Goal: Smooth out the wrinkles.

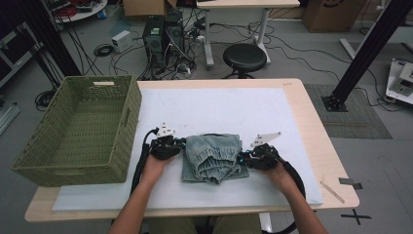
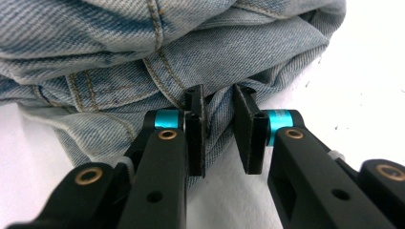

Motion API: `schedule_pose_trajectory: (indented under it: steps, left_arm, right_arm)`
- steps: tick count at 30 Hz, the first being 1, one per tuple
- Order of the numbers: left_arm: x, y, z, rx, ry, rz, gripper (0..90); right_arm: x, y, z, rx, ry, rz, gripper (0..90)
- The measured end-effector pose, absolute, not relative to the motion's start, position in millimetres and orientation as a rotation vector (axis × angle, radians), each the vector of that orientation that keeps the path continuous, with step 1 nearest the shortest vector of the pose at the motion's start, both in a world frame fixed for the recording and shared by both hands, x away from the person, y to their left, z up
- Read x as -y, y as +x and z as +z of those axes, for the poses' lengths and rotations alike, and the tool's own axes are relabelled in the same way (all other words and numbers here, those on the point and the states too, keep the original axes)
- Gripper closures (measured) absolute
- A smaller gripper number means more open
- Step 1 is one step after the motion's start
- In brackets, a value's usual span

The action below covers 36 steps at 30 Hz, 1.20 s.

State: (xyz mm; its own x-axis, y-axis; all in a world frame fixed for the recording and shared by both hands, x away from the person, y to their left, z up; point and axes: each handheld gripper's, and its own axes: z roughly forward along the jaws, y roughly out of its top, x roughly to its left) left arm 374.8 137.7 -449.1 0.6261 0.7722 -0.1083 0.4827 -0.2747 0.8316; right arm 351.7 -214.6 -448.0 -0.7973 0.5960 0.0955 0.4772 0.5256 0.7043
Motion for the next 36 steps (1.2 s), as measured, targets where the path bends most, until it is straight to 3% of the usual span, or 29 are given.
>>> schedule_pose_trajectory:
  steps: [17, 22, 26, 31, 36]
  left_arm:
    - [-156, 400, -448, -1.076, 1.804, 0.437, 83.4]
    - [-159, 401, -448, -1.081, 1.808, 0.42, 82.0]
    - [-168, 395, -447, -1.076, 1.791, 0.404, 72.7]
    - [-185, 387, -443, -1.03, 1.758, 0.4, 62.4]
    - [-188, 380, -437, -0.952, 1.715, 0.4, 55.2]
  right_arm:
    - [186, 376, -447, -2.521, 0.961, 1.072, 75.9]
    - [188, 381, -448, -2.504, 0.973, 1.07, 65.3]
    - [194, 380, -446, -2.474, 1.02, 1.099, 54.1]
    - [204, 373, -434, -2.423, 1.002, 1.169, 58.8]
    - [207, 363, -423, -2.429, 0.924, 1.259, 71.0]
